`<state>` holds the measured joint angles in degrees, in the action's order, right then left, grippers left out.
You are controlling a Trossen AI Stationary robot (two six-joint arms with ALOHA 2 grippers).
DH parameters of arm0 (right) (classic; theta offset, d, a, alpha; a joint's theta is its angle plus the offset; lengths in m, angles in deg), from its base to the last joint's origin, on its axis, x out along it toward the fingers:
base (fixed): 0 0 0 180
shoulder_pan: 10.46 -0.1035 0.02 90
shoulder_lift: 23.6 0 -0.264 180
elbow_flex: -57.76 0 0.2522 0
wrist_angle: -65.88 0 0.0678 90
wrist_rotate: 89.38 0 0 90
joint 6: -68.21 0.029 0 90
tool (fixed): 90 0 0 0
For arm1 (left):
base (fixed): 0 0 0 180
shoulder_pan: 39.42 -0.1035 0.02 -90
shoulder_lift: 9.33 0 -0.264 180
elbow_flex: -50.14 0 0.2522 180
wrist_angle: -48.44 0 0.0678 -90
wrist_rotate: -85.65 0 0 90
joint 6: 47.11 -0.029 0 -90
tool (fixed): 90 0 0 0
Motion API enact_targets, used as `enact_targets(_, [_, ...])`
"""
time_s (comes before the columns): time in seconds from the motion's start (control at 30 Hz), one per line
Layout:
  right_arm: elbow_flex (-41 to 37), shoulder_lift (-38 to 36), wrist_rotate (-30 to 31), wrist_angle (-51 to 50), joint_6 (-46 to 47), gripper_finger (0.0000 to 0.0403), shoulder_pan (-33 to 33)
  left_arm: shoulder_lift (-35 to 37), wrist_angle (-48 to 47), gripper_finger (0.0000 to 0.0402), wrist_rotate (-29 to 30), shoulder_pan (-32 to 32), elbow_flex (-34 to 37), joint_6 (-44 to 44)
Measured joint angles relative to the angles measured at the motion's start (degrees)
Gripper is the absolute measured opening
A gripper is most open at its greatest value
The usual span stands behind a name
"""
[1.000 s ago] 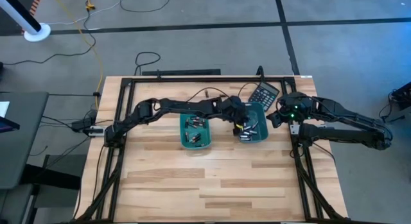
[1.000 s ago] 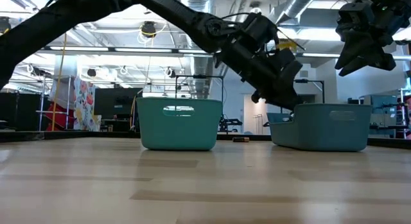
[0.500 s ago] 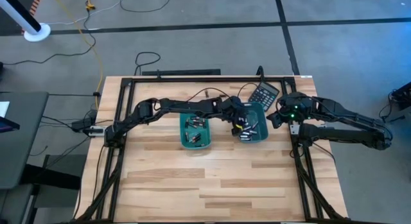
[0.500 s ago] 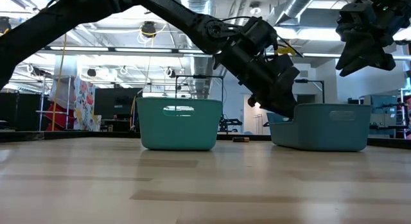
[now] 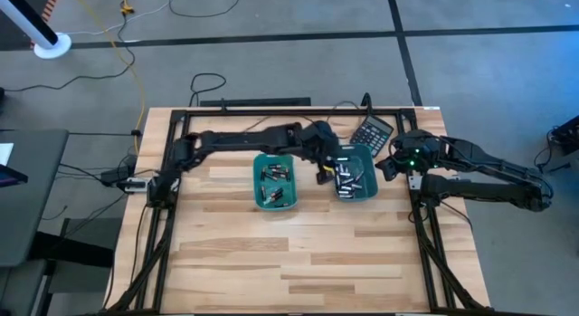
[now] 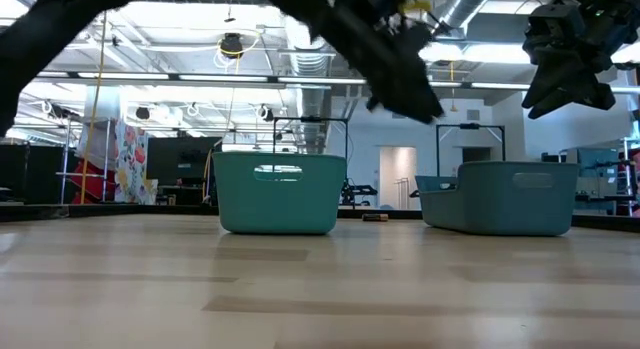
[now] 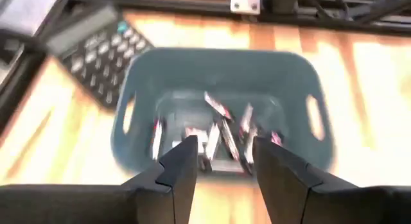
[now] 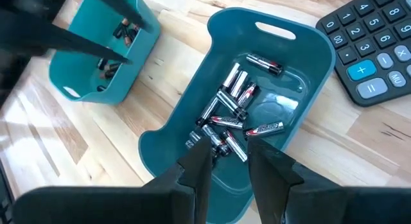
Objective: Sort batteries
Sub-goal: Put the black battery into the green bin
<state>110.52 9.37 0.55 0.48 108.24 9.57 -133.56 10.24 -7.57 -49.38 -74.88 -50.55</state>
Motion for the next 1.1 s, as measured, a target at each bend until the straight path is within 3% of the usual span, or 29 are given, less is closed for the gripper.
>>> enact_targets(0.17, [0.0, 0.88, 0.02, 4.0, -0.02, 0.0118, 0.04, 7.19, -13.33, 0.0146, 0.0, 0.35, 0.0, 0.92])
enact_targets(0.3, [0.0, 3.09, 0.04, 13.61, -1.76, 0.0118, -0.07, 10.77, -13.17, 0.0146, 0.0, 1.01, 2.78, 0.27])
enact_targets(0.4, [0.0, 5.94, 0.03, 22.32, -5.83, 0.0118, -0.82, 14.54, -6.27, 0.0146, -0.11, 1.34, 10.72, 1.77])
enact_targets(0.63, [1.62, 15.75, 0.0, 36.89, -8.62, 0.0119, -2.62, 30.49, 10.33, 0.0146, -1.2, 1.54, 38.11, 9.18])
enact_targets(0.9, [17.2, 35.44, 0.0, 33.95, -16.86, 0.0155, -0.04, 50.87, 19.11, 0.0146, 0.32, 1.53, 61.01, 15.35])
enact_targets(1.1, [35.44, 52.35, 0.0, 18.23, -24.01, 0.0204, 4.84, 61.33, 18.85, 0.0146, 2.6, 1.53, 69.23, 16.77])
